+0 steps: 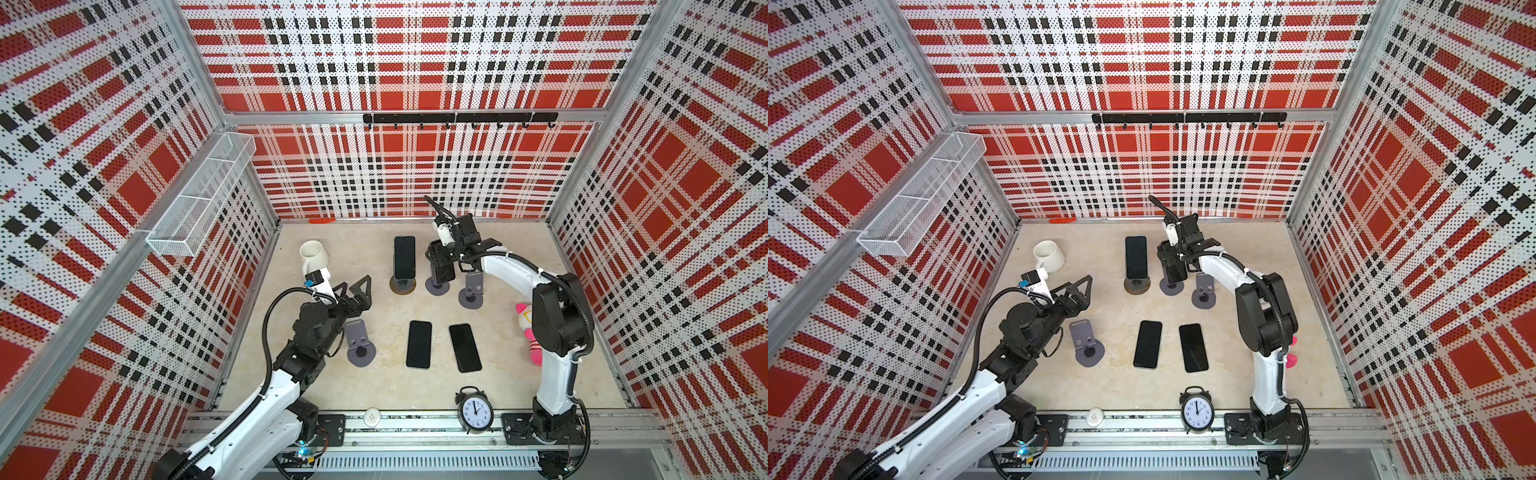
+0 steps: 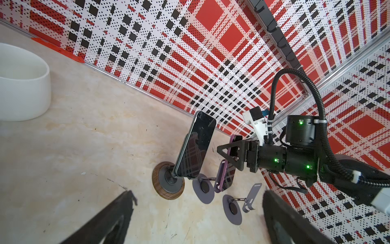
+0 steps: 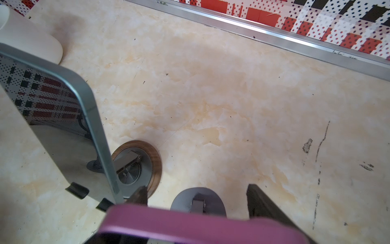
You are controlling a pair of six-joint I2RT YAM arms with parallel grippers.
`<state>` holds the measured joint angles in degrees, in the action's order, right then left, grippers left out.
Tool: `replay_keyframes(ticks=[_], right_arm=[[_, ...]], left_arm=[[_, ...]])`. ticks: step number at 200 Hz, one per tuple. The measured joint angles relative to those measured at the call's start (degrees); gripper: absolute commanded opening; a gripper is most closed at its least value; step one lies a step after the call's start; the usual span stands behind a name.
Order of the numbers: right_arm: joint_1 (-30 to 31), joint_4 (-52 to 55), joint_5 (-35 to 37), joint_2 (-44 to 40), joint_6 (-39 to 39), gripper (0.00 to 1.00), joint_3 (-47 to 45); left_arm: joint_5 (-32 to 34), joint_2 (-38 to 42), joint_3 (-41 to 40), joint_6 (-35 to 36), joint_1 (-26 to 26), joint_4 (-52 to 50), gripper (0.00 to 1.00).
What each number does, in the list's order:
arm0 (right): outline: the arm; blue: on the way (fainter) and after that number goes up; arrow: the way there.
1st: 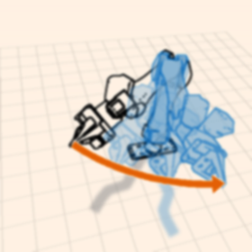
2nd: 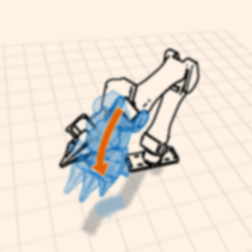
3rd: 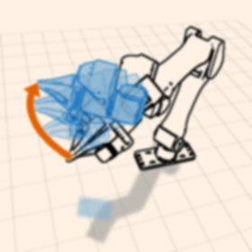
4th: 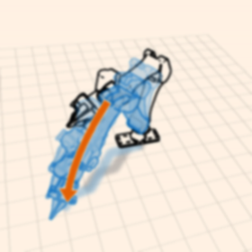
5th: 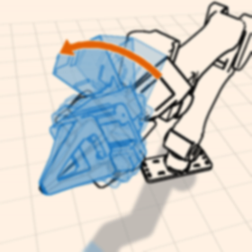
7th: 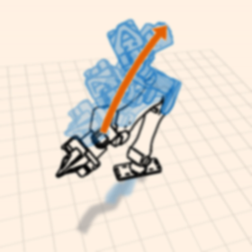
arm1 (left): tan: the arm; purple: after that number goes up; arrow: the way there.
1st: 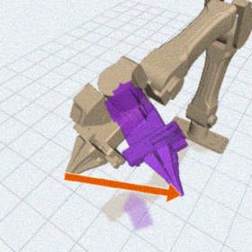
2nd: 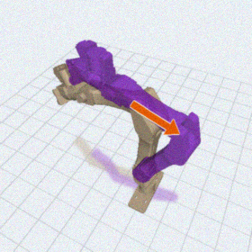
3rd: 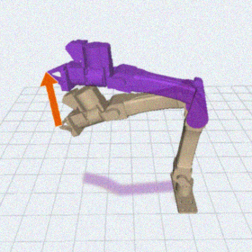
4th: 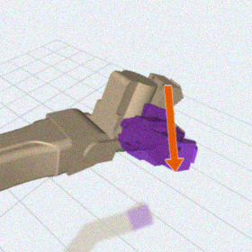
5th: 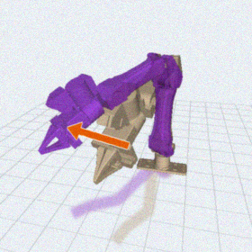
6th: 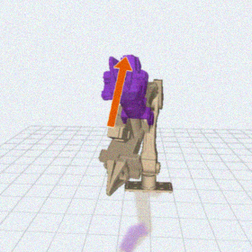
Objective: Remove the phone from the phone stand
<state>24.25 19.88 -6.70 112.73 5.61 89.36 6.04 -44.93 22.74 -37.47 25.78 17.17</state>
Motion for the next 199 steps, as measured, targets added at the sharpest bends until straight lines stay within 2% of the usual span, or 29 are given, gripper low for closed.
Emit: replay_keyframes(ticks=[108,162,199], right_arm=[[0.0,0.39,1.81,-5.44,0.48,0.7,0.04],[0.0,-2.58,2.91,-17.16,3.06,0.7,-6.62],[0.0,-3.19,4.07,-23.65,4.13,0.71,-11.26]], left_arm=[[0.2,-0.61,-0.15,0.46,-0.13,0.63,0.98],[6.71,-1.92,0.31,3.58,-0.35,0.81,0.98],[8.46,-7.45,2.32,4.79,-0.37,2.84,0.98]])
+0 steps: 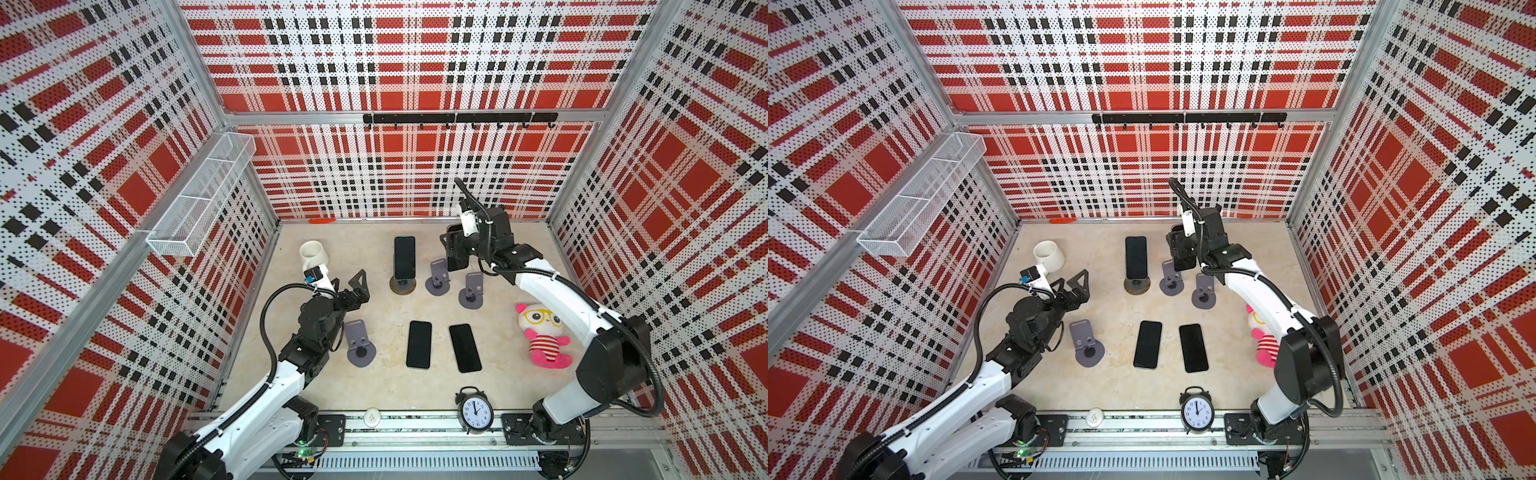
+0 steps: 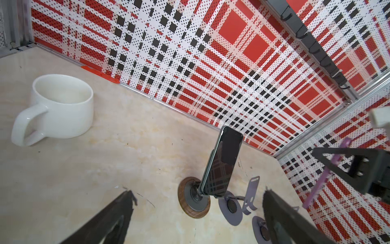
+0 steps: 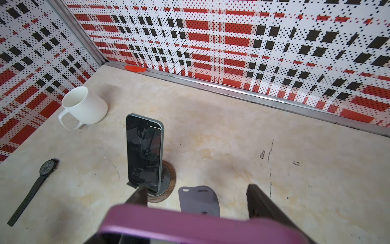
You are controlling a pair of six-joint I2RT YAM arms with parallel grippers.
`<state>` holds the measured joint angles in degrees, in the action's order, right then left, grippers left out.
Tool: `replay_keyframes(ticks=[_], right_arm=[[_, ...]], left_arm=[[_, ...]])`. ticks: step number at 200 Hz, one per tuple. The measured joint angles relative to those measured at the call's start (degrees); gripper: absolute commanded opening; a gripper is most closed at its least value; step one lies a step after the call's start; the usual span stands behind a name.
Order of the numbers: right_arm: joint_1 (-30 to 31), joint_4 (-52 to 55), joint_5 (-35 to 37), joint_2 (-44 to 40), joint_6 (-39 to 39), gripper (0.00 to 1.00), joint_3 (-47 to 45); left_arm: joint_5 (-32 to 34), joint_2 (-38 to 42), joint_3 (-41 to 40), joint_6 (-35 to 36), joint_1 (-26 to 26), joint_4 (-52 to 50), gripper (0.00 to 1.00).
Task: Remove the phone from the phone stand
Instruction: Place the phone to the middle-right of the table.
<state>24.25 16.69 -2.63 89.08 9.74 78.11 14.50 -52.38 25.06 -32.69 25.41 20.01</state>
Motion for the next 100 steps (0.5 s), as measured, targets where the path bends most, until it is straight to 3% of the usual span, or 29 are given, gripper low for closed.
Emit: replay_keyframes(ticks=[49,100], right_arm=[[-0.22,1.18,1.75,-8.35,2.16,0.69,-8.44],[-0.37,5.7,5.92,-20.92,4.04,0.7,-19.17]], left_arm=[[-1.09,-7.3,3.1,0.13,0.0,1.03,0.98],[-2.08,-8.68,3.39,0.15,0.02,2.91,0.98]])
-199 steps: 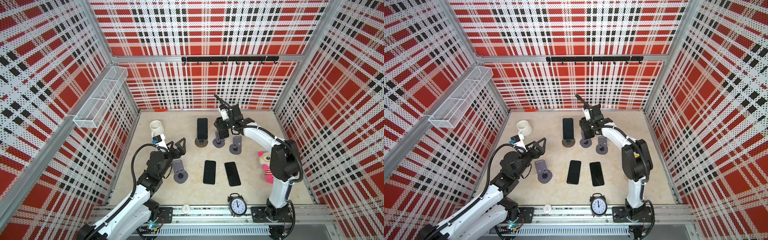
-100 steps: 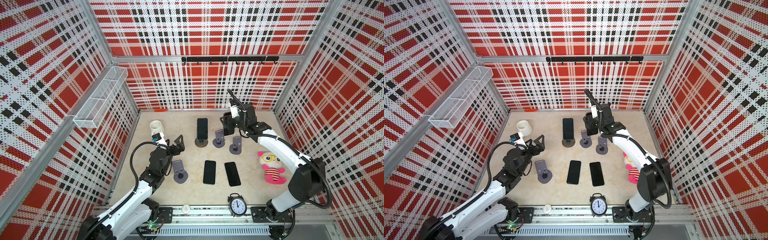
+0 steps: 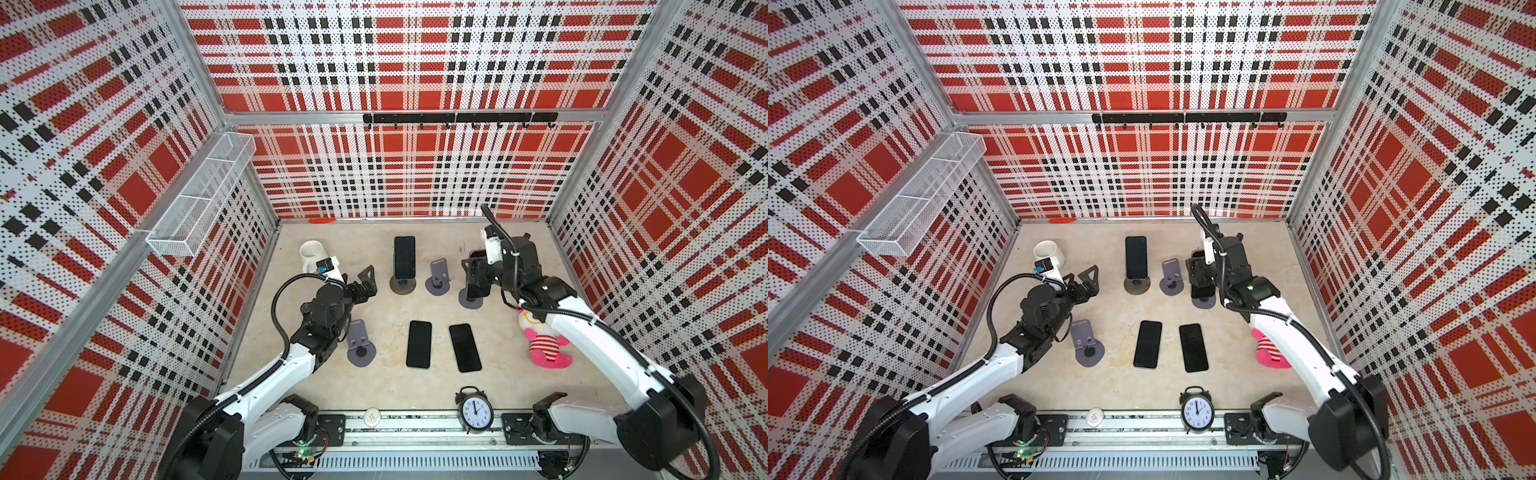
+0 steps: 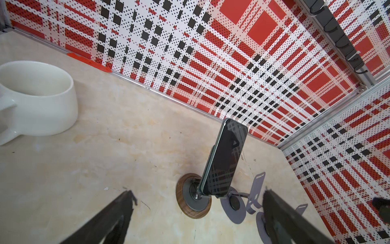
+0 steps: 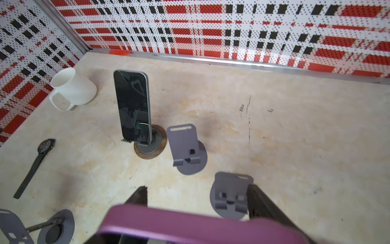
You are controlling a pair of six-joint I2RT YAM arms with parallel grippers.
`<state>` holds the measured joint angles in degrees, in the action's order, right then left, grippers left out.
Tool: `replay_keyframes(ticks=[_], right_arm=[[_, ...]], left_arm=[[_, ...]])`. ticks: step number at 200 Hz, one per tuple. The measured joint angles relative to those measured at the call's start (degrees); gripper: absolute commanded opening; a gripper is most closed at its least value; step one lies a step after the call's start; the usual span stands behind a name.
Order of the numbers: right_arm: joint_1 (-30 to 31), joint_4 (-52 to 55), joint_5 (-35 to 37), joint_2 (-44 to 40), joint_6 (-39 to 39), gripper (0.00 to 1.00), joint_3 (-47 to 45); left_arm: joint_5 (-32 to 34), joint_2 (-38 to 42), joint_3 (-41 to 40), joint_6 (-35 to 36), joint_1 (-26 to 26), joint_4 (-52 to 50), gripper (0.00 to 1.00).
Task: Remove the phone from the phone stand
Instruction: Place the phone to the middle-right of the table.
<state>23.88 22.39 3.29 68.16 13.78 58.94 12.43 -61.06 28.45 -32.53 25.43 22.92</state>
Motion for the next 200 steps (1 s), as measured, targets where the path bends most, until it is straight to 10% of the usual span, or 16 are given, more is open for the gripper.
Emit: replay_keyframes(ticks=[85,200], right_arm=[[-0.59,0.5,5.07,-4.76,8.41,0.72,-17.29],[-16.55,-5.53,1.27,1.81,10.88,0.71,-15.78]], left_arm=[[-1.33,-3.74,0.02,0.0,0.0,2.43,0.98],[-1.29,1.05,0.0,0.55,-0.04,2.14,0.98]])
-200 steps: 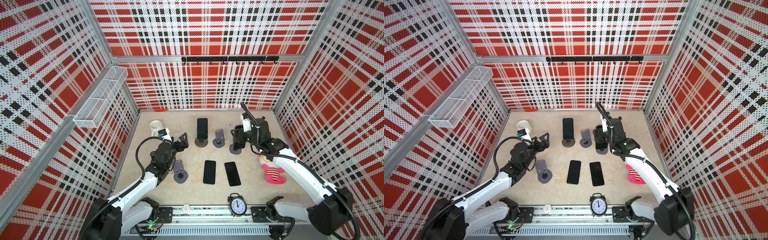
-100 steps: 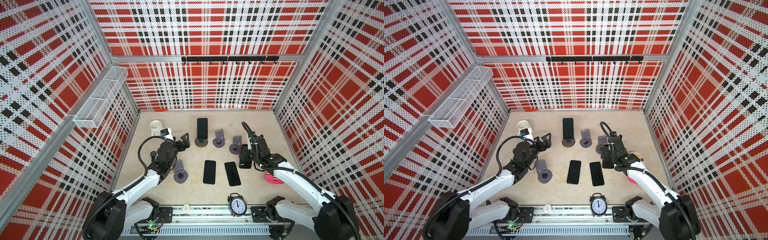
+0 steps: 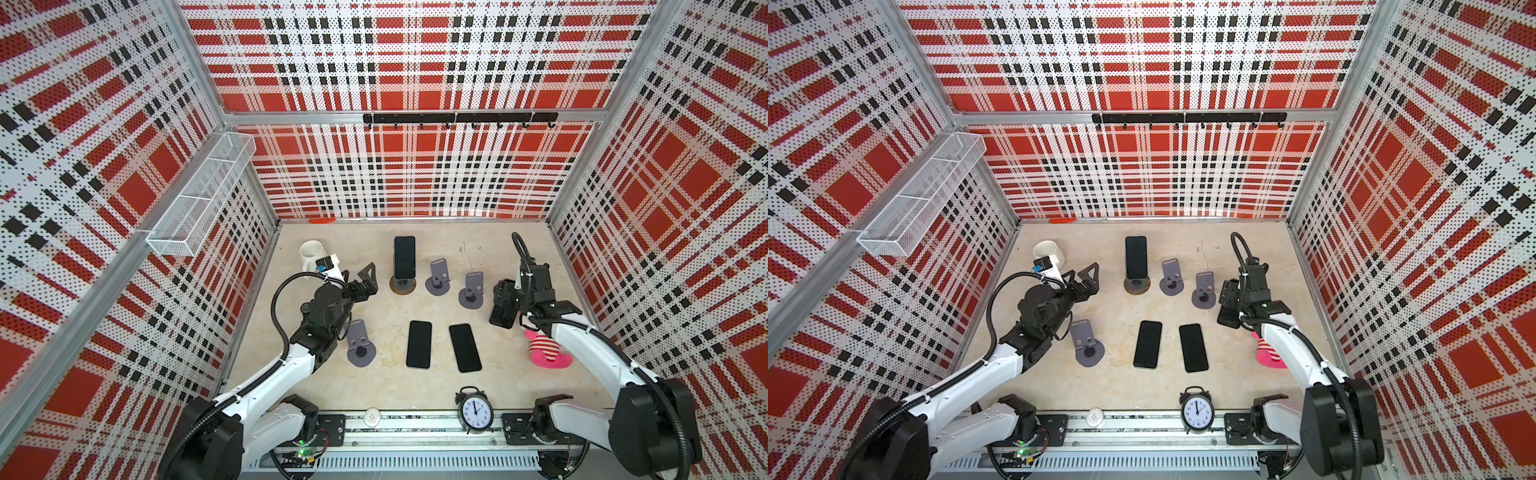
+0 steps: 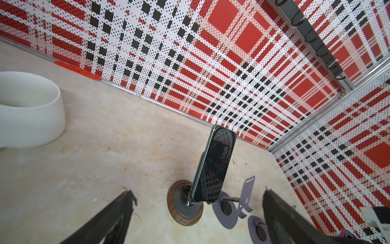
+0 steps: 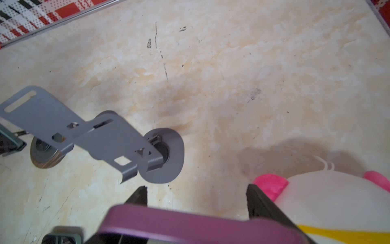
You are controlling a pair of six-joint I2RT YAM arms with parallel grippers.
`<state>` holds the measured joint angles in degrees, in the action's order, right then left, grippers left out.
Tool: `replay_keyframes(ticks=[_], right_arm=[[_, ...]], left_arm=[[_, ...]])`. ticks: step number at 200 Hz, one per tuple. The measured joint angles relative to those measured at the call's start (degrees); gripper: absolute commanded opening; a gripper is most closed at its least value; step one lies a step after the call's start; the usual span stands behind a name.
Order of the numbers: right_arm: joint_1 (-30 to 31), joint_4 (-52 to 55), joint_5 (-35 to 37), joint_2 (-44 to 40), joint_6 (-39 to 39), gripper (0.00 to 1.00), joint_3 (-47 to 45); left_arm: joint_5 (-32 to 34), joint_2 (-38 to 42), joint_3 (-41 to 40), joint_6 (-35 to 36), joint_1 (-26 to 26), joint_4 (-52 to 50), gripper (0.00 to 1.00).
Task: Remove the phone from the phone stand
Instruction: Place the phone to the middle-right of the table.
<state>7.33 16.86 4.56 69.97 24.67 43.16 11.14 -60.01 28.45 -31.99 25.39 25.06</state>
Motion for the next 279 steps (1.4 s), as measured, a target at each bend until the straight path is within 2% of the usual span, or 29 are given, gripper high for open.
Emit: replay_keyframes(ticks=[37,78,140,212,279], right_arm=[[-2.78,-2.45,1.29,5.86,-1.44,0.71,5.75],[-4.9,-3.96,1.07,16.35,-3.5,0.71,13.11],[-5.53,-0.22,0.09,30.42,-8.44,0.7,24.74],[-5.53,6.05,-3.15,36.83,-14.03,0.69,31.32],[-5.53,5.29,-2.82,38.64,-16.72,0.71,29.99]], left_arm=[[-0.11,0.09,-0.83,0.44,-0.57,0.55,0.98],[0.57,0.87,-2.16,0.04,-1.42,-0.37,0.98],[7.82,6.95,-2.16,1.05,0.68,-4.96,0.98],[12.28,9.01,-2.16,2.95,3.06,-5.46,0.98],[12.26,6.8,-2.16,3.37,3.1,-5.44,0.98]])
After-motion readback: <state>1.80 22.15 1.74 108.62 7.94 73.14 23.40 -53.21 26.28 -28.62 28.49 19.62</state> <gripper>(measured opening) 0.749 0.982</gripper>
